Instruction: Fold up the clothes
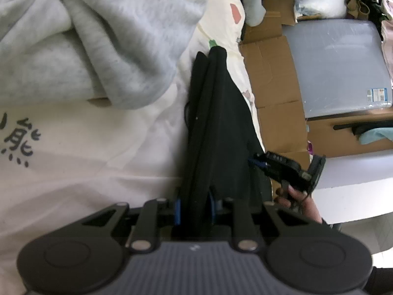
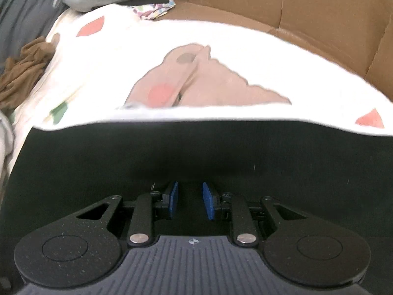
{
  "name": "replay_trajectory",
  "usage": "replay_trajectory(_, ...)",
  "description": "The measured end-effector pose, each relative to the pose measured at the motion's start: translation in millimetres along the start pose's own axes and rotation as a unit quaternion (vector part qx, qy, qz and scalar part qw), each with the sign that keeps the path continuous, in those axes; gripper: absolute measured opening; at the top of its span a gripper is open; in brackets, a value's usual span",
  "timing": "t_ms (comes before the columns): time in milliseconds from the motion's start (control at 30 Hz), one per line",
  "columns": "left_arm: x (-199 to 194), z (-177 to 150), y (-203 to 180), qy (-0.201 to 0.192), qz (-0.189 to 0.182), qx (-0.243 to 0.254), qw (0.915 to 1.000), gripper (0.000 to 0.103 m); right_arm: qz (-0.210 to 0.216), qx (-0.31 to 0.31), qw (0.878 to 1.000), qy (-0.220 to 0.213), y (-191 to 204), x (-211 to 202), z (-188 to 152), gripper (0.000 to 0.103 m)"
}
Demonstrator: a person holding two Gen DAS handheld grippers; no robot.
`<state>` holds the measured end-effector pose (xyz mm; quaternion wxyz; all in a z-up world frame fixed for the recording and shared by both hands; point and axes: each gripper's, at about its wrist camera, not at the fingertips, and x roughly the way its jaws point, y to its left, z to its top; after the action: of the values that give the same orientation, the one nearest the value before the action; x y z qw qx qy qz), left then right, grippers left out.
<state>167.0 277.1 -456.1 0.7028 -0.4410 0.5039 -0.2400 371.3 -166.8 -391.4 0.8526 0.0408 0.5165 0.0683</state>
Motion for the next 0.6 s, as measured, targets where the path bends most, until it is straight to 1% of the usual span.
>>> replay_trajectory(200,0,0,1,0.000,-0.002,0.000,1.0000,0.021,-0.010,0.011,1.000,-0.007,4,14,20,0.030)
replay_trajectory(333,-2,0,-1,-0.001,-0.006,0.002,1.0000,0.020,-0.016,-0.006,1.000,0.008,10,14,28,0.033)
replay_trajectory(400,-4,1,-5,-0.004,-0.011,0.003,0.9999,0.018,-0.010,-0.011,1.000,0.013,12,10,31,0.041)
replay_trajectory(433,-5,2,-8,-0.006,-0.015,0.004,0.9999,0.018,-0.003,-0.015,1.000,0.010,13,4,31,0.048)
replay_trajectory(467,-7,3,-12,-0.008,-0.021,0.004,0.9997,0.017,0.003,-0.022,1.000,0.005,15,-1,32,0.052)
replay_trajectory(600,-10,7,-28,-0.013,-0.039,0.007,0.9991,0.017,0.021,-0.049,0.998,-0.013,27,-26,29,0.058)
